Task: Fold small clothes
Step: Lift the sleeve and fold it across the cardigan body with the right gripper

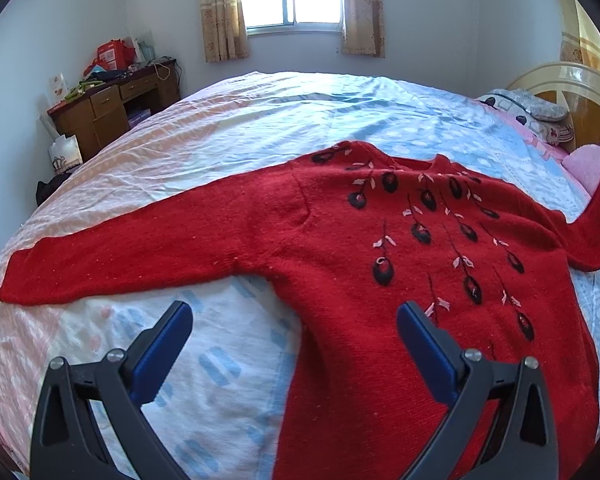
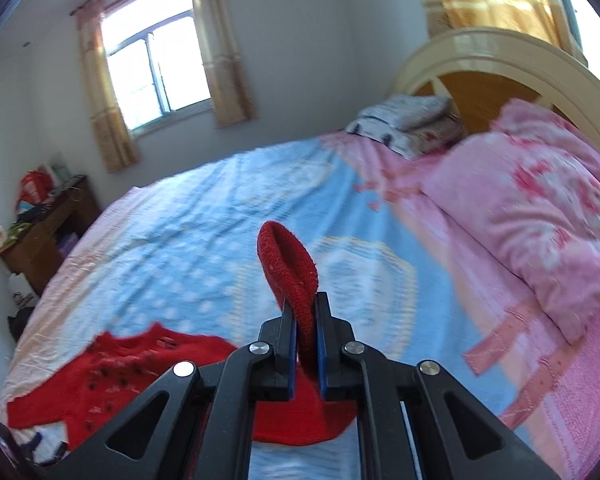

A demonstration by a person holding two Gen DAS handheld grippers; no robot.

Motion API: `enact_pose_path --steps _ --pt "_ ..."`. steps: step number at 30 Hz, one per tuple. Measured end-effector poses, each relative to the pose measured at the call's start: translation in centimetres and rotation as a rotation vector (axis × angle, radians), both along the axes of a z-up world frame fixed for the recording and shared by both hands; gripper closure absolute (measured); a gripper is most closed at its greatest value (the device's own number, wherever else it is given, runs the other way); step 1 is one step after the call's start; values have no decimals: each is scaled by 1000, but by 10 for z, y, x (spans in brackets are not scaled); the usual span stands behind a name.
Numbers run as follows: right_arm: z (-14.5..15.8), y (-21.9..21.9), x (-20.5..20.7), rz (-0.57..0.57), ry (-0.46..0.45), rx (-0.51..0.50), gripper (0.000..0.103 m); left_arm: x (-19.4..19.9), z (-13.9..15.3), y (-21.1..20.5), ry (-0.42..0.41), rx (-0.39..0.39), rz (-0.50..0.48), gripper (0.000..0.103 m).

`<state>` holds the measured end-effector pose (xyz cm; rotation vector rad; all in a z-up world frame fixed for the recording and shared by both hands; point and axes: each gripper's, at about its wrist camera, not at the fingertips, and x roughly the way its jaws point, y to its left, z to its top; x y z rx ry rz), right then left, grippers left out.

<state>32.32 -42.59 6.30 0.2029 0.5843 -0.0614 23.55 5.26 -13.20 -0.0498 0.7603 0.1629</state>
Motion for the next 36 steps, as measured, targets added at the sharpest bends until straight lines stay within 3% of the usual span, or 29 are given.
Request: enact_pose_path --steps 8,14,17,22,29,32,34,36 --pt "66 85 8 113 -123 -4 96 -5 1 16 -13 -29 18 0" --pt "65 161 17 234 -141 -36 96 -10 -2 27 -15 -35 30 0" --pt "43 204 24 301 -120 -36 96 -11 -3 34 -15 -31 42 0" --pt "-21 272 44 410 -27 40 96 -11 -4 48 -10 -31 74 0" --pt "-138 376 50 560 121 7 96 -13 -6 63 5 7 107 0" --pt "-187 398 50 627 203 -16 95 -9 -10 68 42 -24 80 0" --pt "-205 398 46 658 243 -21 88 -6 -11 73 58 -49 74 0" --pt "-215 390 37 675 289 -87 53 -4 -8 74 50 -47 65 0"
